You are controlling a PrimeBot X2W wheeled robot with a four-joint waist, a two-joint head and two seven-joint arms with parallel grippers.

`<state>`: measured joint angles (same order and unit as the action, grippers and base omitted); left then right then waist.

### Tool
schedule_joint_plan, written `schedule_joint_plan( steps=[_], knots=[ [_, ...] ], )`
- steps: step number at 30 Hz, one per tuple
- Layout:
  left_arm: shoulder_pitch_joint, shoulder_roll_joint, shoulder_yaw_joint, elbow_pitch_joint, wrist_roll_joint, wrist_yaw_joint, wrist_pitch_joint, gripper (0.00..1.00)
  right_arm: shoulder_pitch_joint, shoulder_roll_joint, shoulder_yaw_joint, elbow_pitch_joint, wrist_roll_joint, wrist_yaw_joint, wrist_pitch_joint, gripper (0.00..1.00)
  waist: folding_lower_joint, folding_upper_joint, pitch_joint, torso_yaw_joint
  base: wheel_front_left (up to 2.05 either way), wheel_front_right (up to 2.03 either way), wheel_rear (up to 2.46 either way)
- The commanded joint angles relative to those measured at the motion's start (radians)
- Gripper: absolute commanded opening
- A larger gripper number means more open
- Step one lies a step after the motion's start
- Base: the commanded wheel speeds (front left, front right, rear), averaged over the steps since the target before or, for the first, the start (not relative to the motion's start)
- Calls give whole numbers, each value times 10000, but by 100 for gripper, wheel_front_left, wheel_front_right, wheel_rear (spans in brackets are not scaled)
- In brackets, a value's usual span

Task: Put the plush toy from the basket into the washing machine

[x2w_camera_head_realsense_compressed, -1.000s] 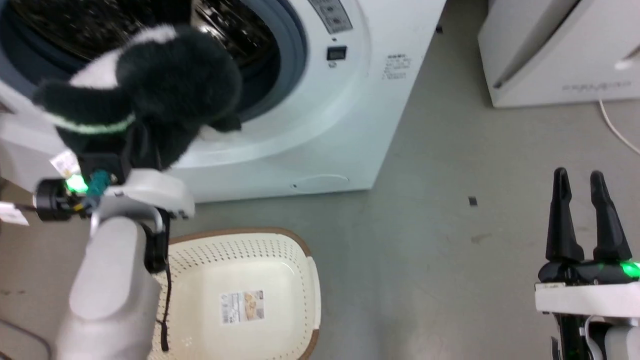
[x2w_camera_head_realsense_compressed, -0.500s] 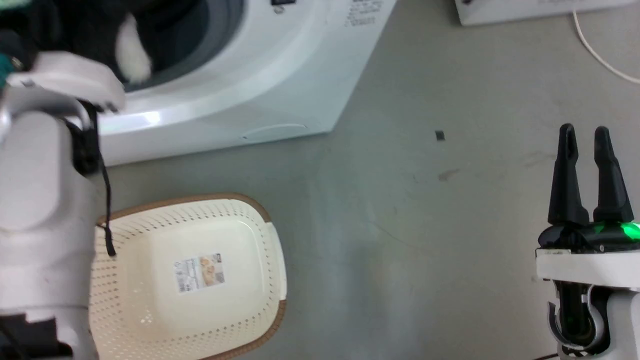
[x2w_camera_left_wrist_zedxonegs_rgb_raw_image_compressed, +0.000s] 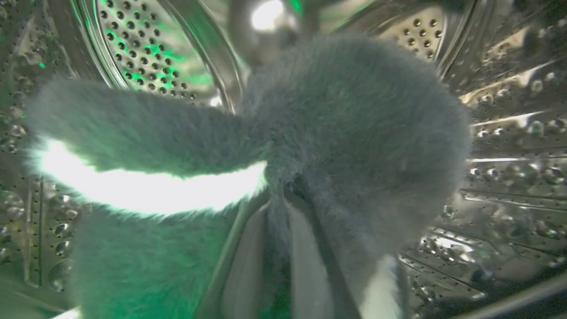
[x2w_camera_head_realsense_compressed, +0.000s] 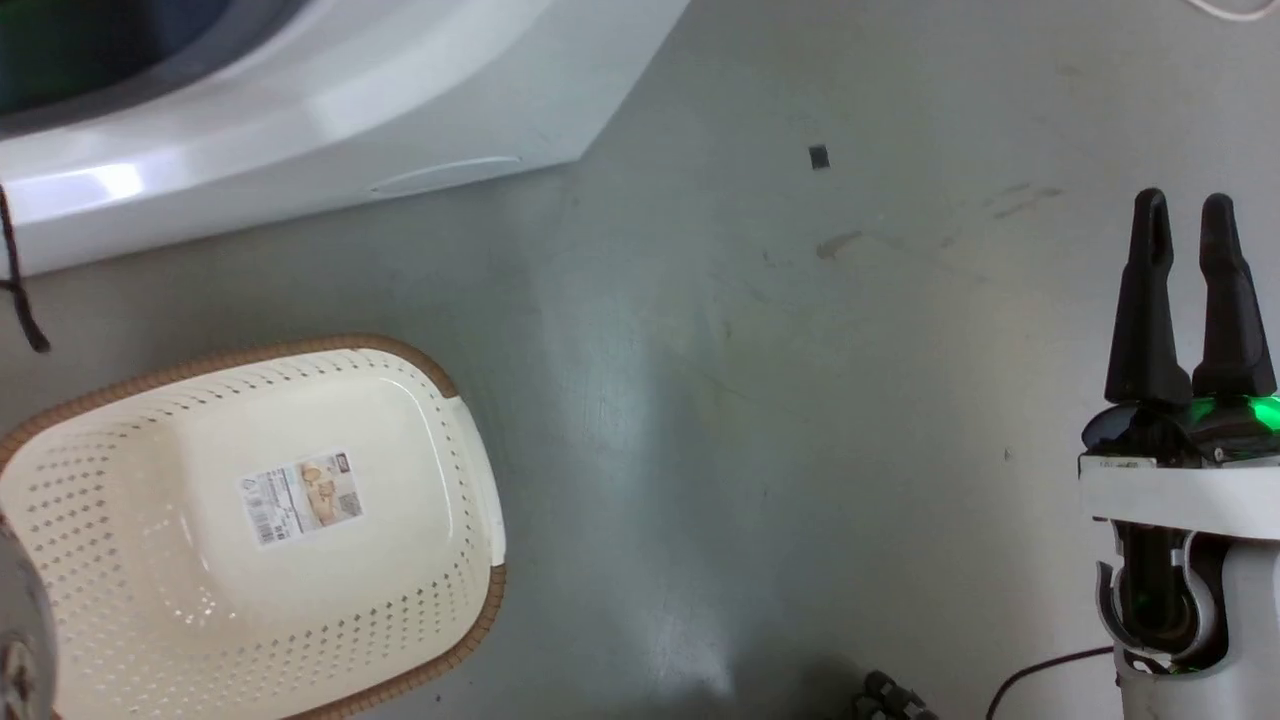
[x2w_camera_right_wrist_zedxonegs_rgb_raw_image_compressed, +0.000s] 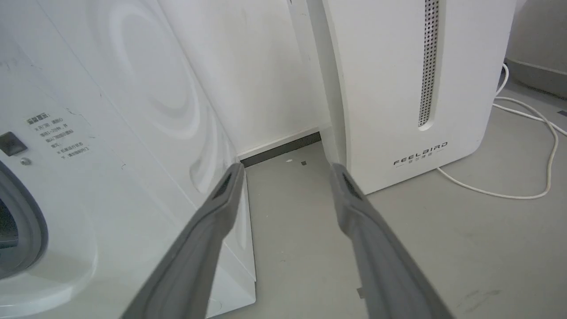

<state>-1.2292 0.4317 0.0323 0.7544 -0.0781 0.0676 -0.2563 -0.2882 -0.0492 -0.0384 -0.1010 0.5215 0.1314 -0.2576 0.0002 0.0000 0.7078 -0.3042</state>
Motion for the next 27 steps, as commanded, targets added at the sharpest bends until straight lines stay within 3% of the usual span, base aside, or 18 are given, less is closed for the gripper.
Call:
schedule_joint_plan(
  steps=[1,6,7,17,27],
  knots=[
    [-324,116,-3,118,58,-25,-55,0,-183,-10,7,-44,50,-7,-42,100,-2,0,239,-128,0,0,0],
    [-873,187,-178,398,195,17,-55,0,-251,-10,72,-9,79,-7,-42,100,-2,0,425,-129,0,0,0],
    [-932,196,-220,446,251,82,-55,100,-263,-10,94,-4,81,-7,-42,100,-2,0,442,-131,0,0,0],
    [-625,187,-414,1035,219,29,-55,100,-241,-10,119,90,30,-7,-42,100,-2,0,116,-22,0,0,0],
    [767,-182,-323,817,-102,-30,-55,100,87,-10,102,257,-213,-7,-42,100,-2,0,-1064,306,0,0,0]
  ],
)
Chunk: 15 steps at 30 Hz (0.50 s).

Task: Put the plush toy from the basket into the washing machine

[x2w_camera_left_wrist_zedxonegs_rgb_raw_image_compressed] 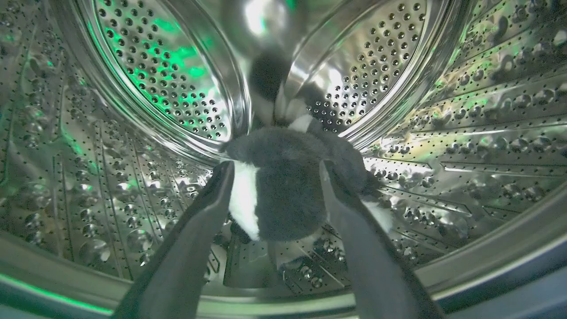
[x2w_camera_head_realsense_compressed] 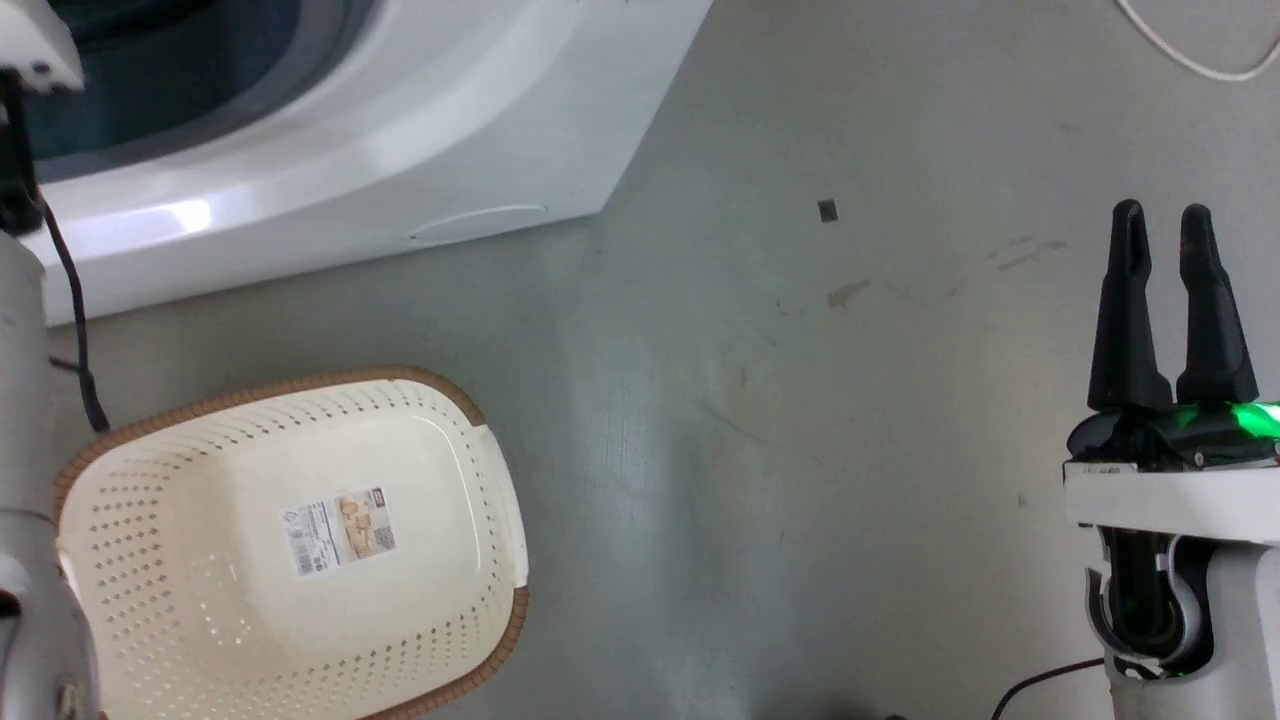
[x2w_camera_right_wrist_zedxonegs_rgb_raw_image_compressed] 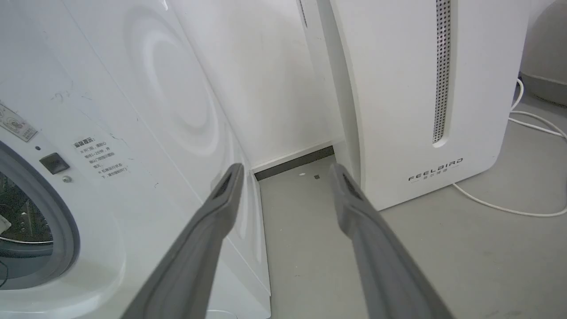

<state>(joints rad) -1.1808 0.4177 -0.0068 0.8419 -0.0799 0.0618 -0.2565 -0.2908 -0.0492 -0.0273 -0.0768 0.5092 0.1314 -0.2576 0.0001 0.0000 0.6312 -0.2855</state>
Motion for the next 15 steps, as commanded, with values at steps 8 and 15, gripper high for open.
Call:
schedule_joint_plan(
  steps=[8,15],
  knots=[
    [2132,-702,129,-1035,-107,277,-53,100,647,-10,-26,111,-502,-7,-42,100,-1,0,-1495,577,0,0,0],
    [4050,-1118,357,-2387,-37,598,-53,100,1068,-10,124,-57,-1067,-7,-42,100,-1,0,-2483,928,0,0,0]
  ],
)
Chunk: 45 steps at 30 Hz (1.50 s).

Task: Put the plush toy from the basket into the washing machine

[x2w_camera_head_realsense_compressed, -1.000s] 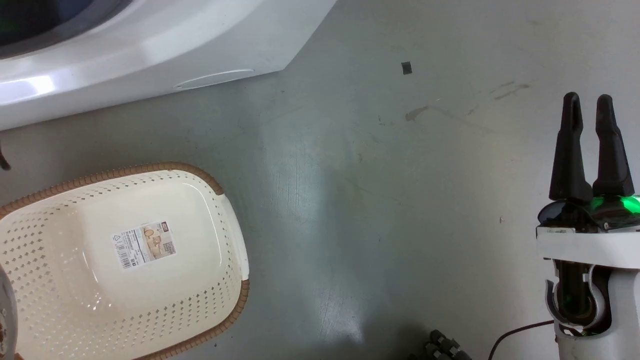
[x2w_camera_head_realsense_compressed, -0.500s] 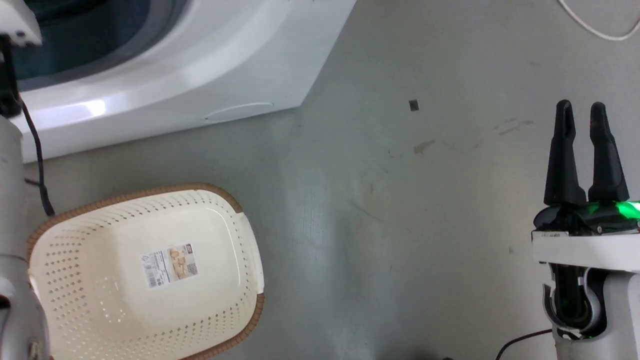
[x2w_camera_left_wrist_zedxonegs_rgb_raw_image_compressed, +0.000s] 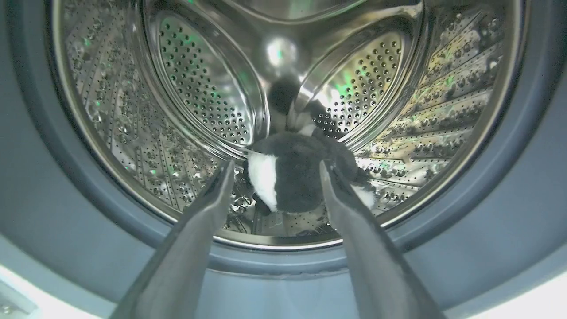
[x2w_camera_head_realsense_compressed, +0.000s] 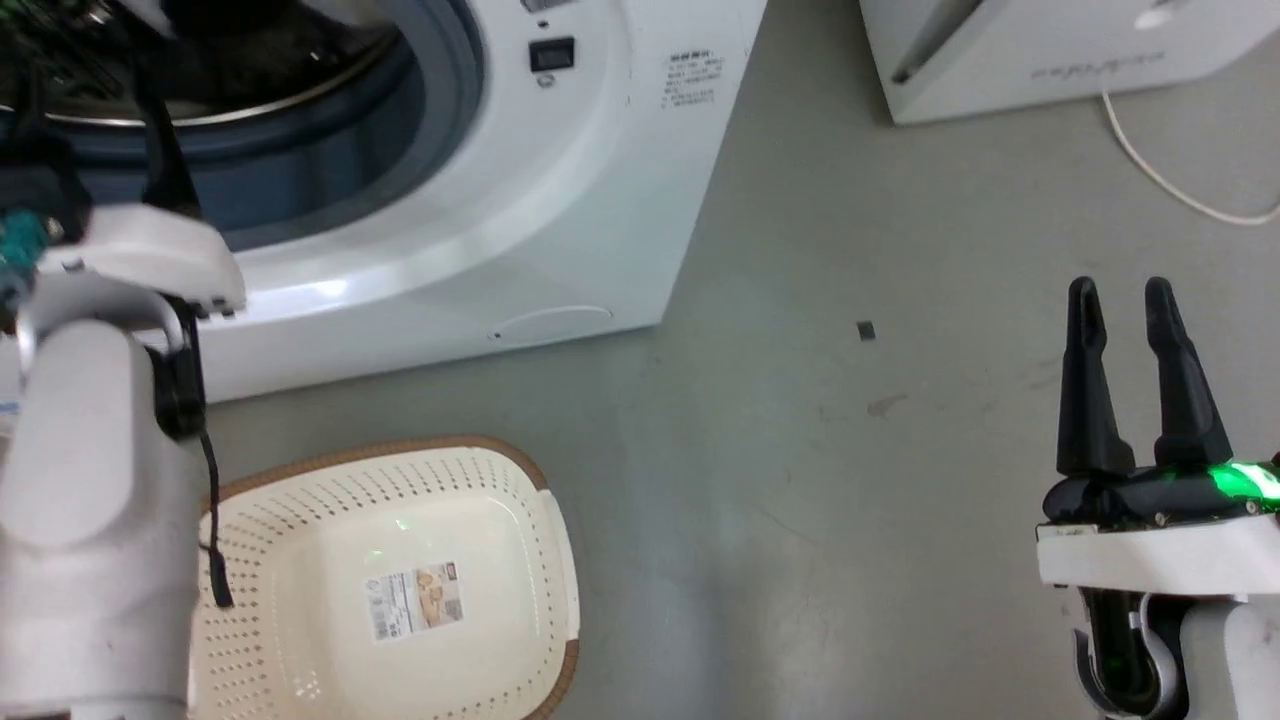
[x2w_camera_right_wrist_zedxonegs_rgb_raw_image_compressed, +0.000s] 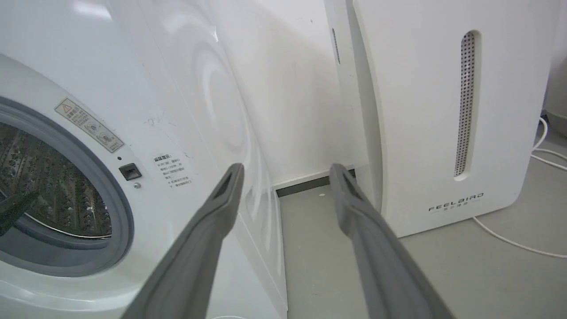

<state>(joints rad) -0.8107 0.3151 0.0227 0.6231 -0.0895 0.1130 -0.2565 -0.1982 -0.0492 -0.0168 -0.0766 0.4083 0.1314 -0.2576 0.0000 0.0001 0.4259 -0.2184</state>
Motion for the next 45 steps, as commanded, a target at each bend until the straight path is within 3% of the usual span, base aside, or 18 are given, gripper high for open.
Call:
schedule_joint_plan(
  steps=[1,17,25,43,44,45],
  knots=[
    [636,-168,87,-445,95,160,-53,100,205,-10,19,-84,-141,-7,-42,100,0,-1,-555,319,0,0,0],
    [4520,-1329,-313,-3437,661,665,-53,100,1182,-10,-106,-368,-1485,-7,-42,100,0,-1,-2217,1306,0,0,0],
    [6138,-1610,-407,-4473,729,732,-53,100,1637,-10,-194,-448,-1864,-7,-42,100,0,-1,-2959,1684,0,0,0],
    [7919,-2175,-524,-4863,540,78,-53,100,2682,-10,-287,31,-2269,-7,-42,100,0,-1,-4080,2265,0,0,0],
    [7800,-2142,-525,-4865,508,100,-2,0,2574,-2,-291,27,-2217,0,0,0,0,-1,-4080,2266,0,0,0],
    [7799,-2136,-527,-4865,508,102,8,0,2570,-2,-288,27,-2215,0,4,0,0,-1,-4083,2267,0,0,0]
  ],
)
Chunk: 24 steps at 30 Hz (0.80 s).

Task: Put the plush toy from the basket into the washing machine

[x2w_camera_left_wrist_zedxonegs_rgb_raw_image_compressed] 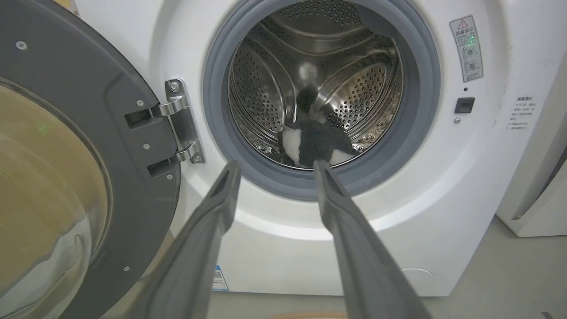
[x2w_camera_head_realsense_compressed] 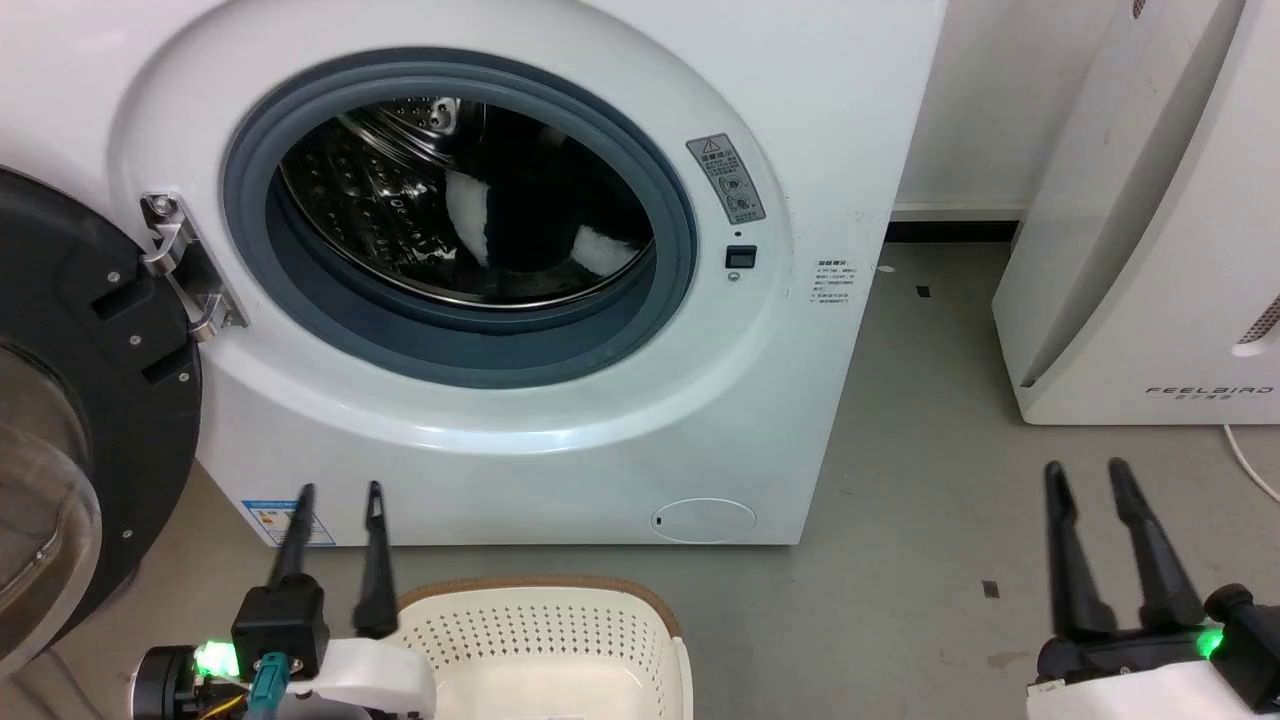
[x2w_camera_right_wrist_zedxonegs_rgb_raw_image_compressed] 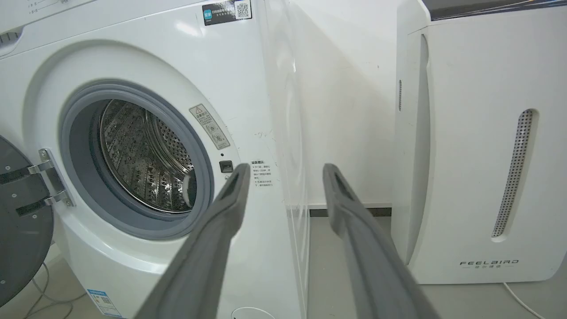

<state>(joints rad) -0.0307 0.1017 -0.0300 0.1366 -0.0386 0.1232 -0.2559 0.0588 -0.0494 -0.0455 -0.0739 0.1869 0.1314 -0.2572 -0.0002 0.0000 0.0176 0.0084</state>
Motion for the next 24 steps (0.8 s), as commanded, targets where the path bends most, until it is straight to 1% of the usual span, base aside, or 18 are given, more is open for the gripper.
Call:
schedule_joint_plan(
  steps=[1,24],
  knots=[
    [-1,4,0,0,0,-2,3,0,-3,0,-2,0,0,0,3,0,2,0,-2,1,0,0,0],
    [53,-87,51,-240,68,-218,458,0,-106,-1,79,130,-329,-1,454,0,2,0,-33,-14,0,0,0]
  ],
)
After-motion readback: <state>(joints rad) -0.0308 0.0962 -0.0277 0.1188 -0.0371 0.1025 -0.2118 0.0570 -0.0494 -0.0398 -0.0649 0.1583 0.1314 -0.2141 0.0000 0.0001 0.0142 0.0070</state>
